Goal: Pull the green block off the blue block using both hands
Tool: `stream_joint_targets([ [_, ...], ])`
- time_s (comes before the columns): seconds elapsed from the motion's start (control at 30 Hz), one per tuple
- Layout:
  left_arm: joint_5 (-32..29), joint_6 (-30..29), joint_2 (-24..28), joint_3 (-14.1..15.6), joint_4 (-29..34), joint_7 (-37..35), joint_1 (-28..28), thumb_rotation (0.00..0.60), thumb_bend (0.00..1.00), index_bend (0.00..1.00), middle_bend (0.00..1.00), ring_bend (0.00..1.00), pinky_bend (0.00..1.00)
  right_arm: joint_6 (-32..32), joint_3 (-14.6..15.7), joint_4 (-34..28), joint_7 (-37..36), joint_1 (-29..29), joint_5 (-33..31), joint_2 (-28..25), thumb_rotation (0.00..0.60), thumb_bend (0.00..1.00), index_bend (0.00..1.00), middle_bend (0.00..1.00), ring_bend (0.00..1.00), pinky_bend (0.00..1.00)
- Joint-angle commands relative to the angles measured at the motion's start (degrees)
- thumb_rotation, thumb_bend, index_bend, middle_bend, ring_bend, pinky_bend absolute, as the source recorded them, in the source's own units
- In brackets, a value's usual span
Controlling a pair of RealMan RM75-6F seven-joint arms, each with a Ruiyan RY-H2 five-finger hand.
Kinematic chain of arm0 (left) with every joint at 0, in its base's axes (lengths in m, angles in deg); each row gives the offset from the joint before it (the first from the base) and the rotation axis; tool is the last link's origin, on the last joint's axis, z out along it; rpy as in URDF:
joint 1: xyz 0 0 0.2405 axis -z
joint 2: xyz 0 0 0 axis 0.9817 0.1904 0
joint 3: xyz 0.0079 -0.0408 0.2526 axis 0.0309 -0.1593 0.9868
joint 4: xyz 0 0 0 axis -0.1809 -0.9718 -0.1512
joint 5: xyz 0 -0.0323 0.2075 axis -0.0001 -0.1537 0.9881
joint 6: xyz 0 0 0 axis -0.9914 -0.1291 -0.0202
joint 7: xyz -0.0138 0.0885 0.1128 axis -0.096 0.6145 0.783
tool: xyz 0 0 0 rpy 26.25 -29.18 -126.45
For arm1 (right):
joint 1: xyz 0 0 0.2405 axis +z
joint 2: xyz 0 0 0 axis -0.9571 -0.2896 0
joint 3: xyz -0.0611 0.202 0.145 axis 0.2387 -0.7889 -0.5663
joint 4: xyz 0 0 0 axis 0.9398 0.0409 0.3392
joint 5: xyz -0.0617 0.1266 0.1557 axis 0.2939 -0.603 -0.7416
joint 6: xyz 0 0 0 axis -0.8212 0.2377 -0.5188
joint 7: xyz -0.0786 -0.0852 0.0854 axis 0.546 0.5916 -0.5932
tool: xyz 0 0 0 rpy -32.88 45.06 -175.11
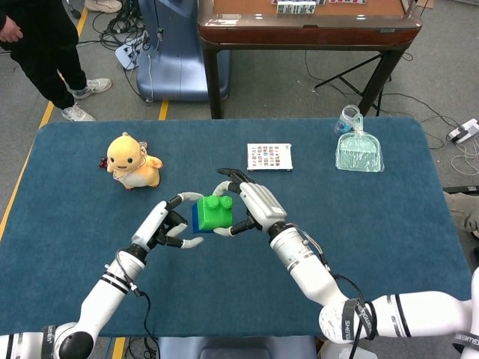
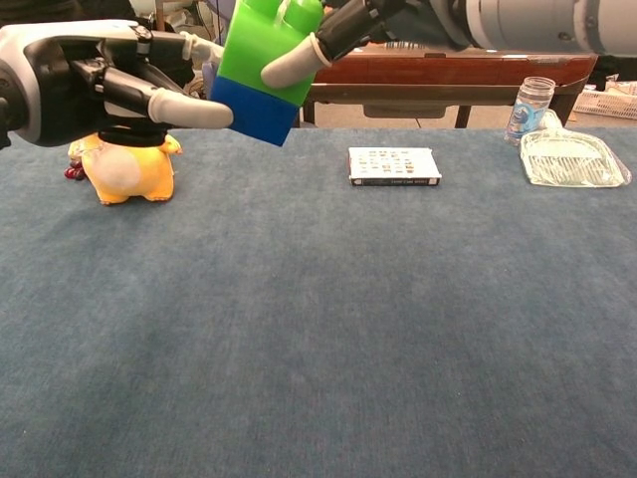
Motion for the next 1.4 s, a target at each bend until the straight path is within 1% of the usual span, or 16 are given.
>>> stream_joint_targets([
  [0.03,-0.14,-0.07,-0.28,0.16,-0.02,0.23,0.3,0.6,0.05,0.3,1.0,1.0,1.0,-0.24,0.04,0.07,-0.19,0.16,0.11,0.22,0.6,0.15,0.65,0.09,0.0,0.09],
  [0.13,-0.34,-0.2,-0.65,0.28,-0.05,0.44,0.61,0.6,0.05,0.32,1.0,1.0,1.0,-0.39,0.11,0.03,-0.48,0.28,0.32,0.42,0.6,0.15,0.65,0.09,0.0,0.09],
  [0.27,-0.53,-0.69,-1.25,0.42,-0.12,0.55,0.88,0.6,0.05,0.38,1.0,1.0,1.0,-0.32,0.31,0.01,-0.88,0.4,0.68,0.53,0.6,0.15,0.66,0.09,0.0,0.09],
  [0.4,-0.58,-1.27,-1.72,0.63,-0.24,0.59,0.9,0.6,0.05,0.46,1.0,1.0,1.0,-0.38,0.52,-0.07,-1.18,0.43,1.0,0.6,0.6,0.15,0.66,0.09,0.0,0.09],
  [0.53,-0.62,-2.28,-2.4,0.89,-0.47,0.8,0.77,0.6,0.06,0.6,1.0,1.0,1.0,-0.4,0.72,-0.13,-1.47,0.44,1.3,0.66,0.6,0.15,0.66,0.09,0.0,0.09],
  [0.63,-0.47,-3.25,-3.15,0.88,-0.69,0.29,0.43,0.6,0.09,0.67,1.0,1.0,1.0,-0.3,0.89,-0.17,-1.65,0.47,1.46,0.68,0.6,0.15,0.66,0.09,0.0,0.09],
  [0.73,0.16,-4.39,-3.92,0.86,-1.08,-0.22,-0.01,0.6,0.13,0.72,1.0,1.0,1.0,-0.26,1.09,-0.16,-1.83,0.47,1.66,0.7,0.6,0.15,0.66,0.09,0.0,0.09],
  [1.03,1.55,-5.68,-4.99,0.99,-1.81,-1.15,-0.77,0.6,0.28,0.81,1.0,1.0,1.0,-0.25,1.4,-0.13,-2.34,0.41,2.06,0.69,0.6,0.15,0.66,0.09,0.0,0.09],
  [1.2,1.58,-5.65,-5.31,1.25,-2.19,-0.95,-0.84,0.6,0.3,0.84,1.0,1.0,1.0,-0.3,1.44,-0.13,-2.76,0.26,2.3,0.65,0.6,0.15,0.66,0.09,0.0,0.09],
  [1.4,1.23,-5.71,-5.9,1.41,-2.83,-0.54,-0.82,0.6,0.3,0.88,1.0,1.0,1.0,-0.36,1.29,-0.52,-3.83,-0.32,3.25,0.3,0.6,0.15,0.66,0.09,0.0,0.09],
])
